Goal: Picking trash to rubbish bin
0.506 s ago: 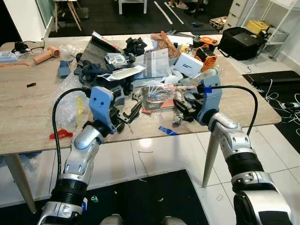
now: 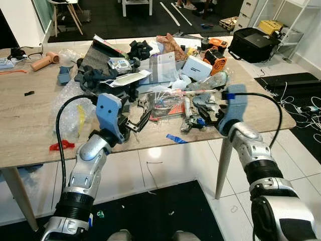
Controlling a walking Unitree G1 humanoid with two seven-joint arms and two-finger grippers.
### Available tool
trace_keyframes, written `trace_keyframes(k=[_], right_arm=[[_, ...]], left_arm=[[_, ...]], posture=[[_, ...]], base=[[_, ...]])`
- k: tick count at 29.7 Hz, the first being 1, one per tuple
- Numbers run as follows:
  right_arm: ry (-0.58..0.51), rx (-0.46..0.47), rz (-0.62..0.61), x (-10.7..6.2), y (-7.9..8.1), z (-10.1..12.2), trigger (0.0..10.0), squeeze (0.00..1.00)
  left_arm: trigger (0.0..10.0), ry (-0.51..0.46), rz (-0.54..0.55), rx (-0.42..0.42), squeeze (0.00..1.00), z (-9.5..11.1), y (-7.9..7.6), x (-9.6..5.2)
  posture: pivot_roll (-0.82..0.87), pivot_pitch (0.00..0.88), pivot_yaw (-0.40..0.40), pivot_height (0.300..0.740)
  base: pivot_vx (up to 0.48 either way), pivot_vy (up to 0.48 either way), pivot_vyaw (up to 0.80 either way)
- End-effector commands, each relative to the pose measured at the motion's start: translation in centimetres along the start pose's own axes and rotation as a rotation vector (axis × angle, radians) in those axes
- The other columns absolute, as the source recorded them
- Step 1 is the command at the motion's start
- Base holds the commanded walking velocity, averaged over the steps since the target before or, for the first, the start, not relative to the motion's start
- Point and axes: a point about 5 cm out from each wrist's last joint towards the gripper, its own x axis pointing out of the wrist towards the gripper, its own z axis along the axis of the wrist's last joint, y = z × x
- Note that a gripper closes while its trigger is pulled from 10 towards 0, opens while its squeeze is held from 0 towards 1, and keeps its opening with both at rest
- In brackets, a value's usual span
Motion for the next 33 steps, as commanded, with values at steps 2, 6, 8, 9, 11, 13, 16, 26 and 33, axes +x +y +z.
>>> trace_keyframes(k=[2, 6, 8, 9, 11, 13, 16, 26, 33], right_arm=[[-0.016, 0.082, 0.055, 0.4, 0.5, 0.3, 10.0, 0.00], [-0.008, 0.098, 0.069, 0.7, 1.0, 0.4, 10.0, 0.00], [-0.003, 0.066, 0.104, 1.1, 1.9, 0.4, 10.0, 0.00], [-0.006, 0.072, 0.107, 1.3, 2.2, 0.5, 10.0, 0.00], [-0.008, 0.080, 0.106, 1.4, 2.3, 0.6, 10.0, 0.00], [-0.026, 0.083, 0.108, 1.5, 2.5, 1.0, 10.0, 0.00], [-0.051, 0.080, 0.121, 1.3, 2.5, 1.8, 10.0, 0.00], [-0.102, 0.095, 0.188, 0.6, 3.9, 2.6, 10.0, 0.00], [-0.134, 0.125, 0.214, 0.1, 5.3, 2.9, 10.0, 0.00]], left_arm=[[10.0, -0.035, 0.025, 0.026, 0.00, 1.5, 1.2, 0.0], [10.0, -0.053, 0.044, 0.034, 0.00, 2.3, 1.9, -0.2], [10.0, -0.074, 0.058, 0.055, 0.00, 3.4, 2.5, -0.4], [10.0, -0.081, 0.057, 0.065, 0.00, 3.9, 2.7, -0.5], [10.0, -0.085, 0.056, 0.072, 0.00, 4.2, 2.7, -0.7], [10.0, -0.087, 0.047, 0.097, 0.00, 5.0, 2.7, -1.4], [10.0, -0.106, 0.025, 0.131, 0.00, 6.8, 2.6, -1.5], [10.0, -0.102, 0.023, 0.225, 0.00, 9.8, 2.9, -2.8], [10.0, -0.055, 0.013, 0.272, 0.00, 10.6, 2.9, -3.7]], posture=[[-0.06, 0.000, -0.007, 0.740], [-0.06, 0.000, -0.006, 0.740], [-0.05, 0.000, -0.006, 0.740], [-0.06, 0.000, 0.000, 0.740], [-0.06, 0.000, 0.000, 0.740], [-0.09, 0.008, 0.020, 0.740], [-0.08, 0.055, 0.015, 0.740], [-0.07, 0.169, 0.046, 0.740], [-0.07, 0.220, 0.075, 0.740]], base=[[0.000, 0.000, 0.00], [0.000, 0.000, 0.00], [0.000, 0.000, 0.00], [0.000, 0.000, 0.00], [0.000, 0.000, 0.00], [0.000, 0.000, 0.00], [0.000, 0.000, 0.00], [0.000, 0.000, 0.00], [0.000, 0.000, 0.00]])
